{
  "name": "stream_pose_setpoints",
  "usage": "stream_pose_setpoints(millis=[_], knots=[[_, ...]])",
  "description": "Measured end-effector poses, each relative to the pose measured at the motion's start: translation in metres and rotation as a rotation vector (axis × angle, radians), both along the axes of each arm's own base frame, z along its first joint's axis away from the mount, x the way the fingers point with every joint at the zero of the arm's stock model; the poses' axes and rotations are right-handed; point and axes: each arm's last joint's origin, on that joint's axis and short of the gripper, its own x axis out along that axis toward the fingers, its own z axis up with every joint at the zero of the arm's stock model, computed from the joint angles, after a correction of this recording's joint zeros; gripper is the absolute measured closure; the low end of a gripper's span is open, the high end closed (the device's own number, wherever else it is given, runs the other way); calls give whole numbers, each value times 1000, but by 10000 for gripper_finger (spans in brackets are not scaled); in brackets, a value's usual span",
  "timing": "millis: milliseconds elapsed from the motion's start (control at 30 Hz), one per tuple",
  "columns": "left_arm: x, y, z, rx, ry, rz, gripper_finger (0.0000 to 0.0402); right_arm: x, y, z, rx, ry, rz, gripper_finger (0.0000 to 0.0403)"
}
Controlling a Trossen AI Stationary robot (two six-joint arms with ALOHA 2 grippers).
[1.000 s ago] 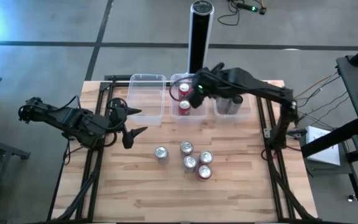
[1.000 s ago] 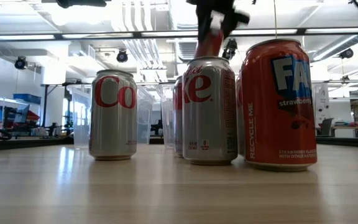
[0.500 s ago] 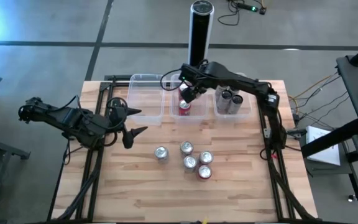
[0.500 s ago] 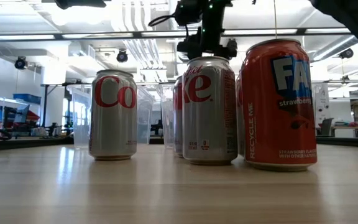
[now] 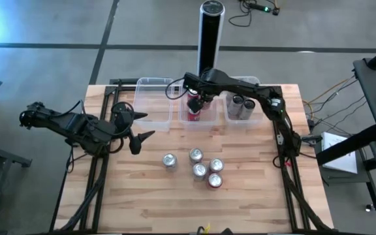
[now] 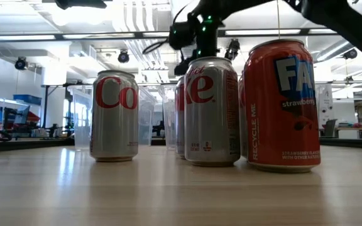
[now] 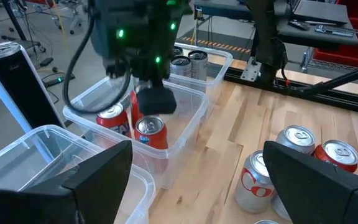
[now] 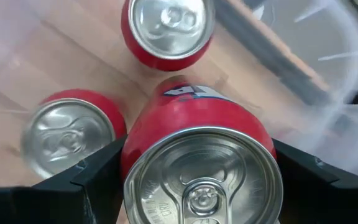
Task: Sort soda cans
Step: Put the red soda can into the middle white bin
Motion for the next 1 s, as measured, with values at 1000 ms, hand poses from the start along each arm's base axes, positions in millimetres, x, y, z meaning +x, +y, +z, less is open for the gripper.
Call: stream_pose_setpoints(millis=[1000], knots=[[0, 0, -1, -12, 5, 4, 56, 19, 2, 11, -8, -32, 50, 42]])
